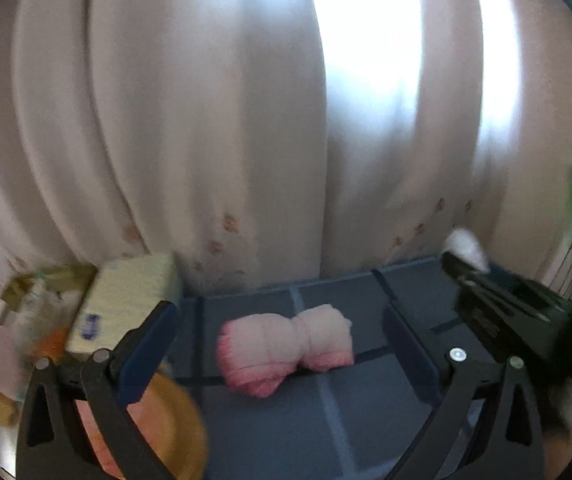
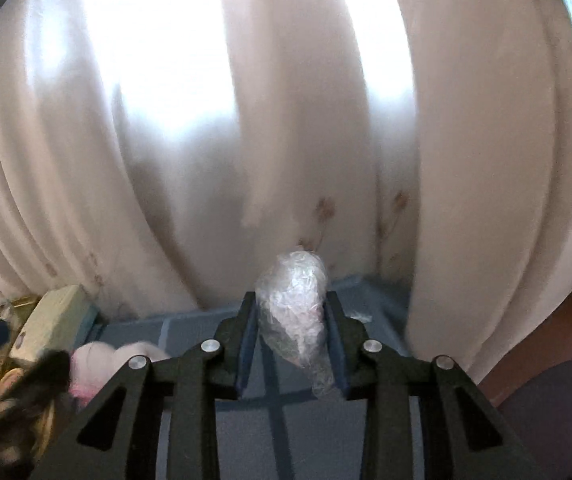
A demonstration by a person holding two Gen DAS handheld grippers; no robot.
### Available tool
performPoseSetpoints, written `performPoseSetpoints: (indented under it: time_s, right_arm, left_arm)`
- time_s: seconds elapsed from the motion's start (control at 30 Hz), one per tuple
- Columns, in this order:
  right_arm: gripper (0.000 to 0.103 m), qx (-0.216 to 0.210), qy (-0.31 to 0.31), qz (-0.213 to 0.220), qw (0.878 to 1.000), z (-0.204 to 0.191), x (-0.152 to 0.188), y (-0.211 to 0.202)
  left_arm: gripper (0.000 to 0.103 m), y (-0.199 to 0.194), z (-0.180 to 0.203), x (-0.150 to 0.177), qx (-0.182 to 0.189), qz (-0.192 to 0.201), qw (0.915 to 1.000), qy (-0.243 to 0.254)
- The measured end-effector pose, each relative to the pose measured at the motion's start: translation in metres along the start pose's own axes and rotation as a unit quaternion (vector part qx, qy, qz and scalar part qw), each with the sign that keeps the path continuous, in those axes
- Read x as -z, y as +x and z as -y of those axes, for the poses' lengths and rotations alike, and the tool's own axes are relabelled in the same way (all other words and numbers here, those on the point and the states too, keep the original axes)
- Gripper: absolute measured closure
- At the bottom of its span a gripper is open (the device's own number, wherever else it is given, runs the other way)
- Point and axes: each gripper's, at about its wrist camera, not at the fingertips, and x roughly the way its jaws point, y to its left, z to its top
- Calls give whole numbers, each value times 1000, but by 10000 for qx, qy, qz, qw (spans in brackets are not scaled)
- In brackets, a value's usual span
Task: Organize soft objects
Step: 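Grasp the clear cotton bag with the right tool while the left tool grasps the pink-edged towel roll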
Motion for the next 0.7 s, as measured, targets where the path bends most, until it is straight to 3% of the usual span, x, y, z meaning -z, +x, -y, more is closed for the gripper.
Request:
performPoseSetpoints:
  time_s: [0.1,0.27,0.4,0.6,0.67,0.7]
  right_arm:
    - [68,127,-24,208,9997,5,-3,-4]
    - [68,65,152,137,9998,20,-5,-1]
    - [68,20,240,118,9996,21,-7,-1]
    - [68,-49,260,4,9997,17,-7,4]
    - [68,-40,243,-38,9997,17,-6,5]
    - [68,-27,237,-49,9997,18,-7,4]
  left_arm:
    - [0,31,8,-3,-204,-320,9992,-93]
    - [1,80,14,3,-367,-1066,9932,-292]
    - [1,100,14,9,-606,-1246,9898,-318]
    - [2,125,5,18,-408,-1849,9804,-543]
    - [3,126,1,18,-342,-1857,9801,-612]
    - [8,126,1,18,-341,-1858,9802,-601]
